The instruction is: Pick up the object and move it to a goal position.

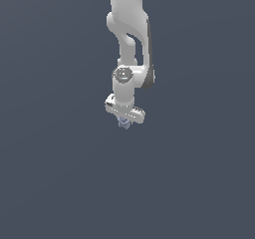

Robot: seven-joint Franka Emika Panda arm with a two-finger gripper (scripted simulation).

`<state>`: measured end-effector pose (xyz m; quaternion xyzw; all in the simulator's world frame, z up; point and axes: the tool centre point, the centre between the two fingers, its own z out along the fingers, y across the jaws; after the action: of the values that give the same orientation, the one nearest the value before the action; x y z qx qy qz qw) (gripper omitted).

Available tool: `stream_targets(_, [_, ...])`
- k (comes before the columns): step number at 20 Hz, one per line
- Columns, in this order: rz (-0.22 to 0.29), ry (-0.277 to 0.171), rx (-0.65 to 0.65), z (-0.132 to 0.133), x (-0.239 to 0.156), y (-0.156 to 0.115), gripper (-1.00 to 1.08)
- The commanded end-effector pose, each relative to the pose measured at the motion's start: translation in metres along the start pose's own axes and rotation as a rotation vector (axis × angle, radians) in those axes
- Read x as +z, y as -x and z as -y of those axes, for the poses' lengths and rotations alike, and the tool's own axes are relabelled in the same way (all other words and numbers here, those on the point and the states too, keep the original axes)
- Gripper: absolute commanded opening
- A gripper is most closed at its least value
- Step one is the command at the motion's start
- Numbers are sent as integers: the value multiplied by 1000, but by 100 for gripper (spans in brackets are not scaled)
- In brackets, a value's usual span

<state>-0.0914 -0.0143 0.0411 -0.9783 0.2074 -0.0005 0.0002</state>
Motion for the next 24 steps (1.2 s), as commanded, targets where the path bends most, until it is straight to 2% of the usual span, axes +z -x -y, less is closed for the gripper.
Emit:
stream_targets(1, [0,0,0,2,-1,1,-100])
stream_targets(6, [0,0,0,19,-12,5,-100])
stream_targets(11, [0,0,0,51,-32,13,-100])
stream_targets(24, [-1,2,0,179,-113,43,-100])
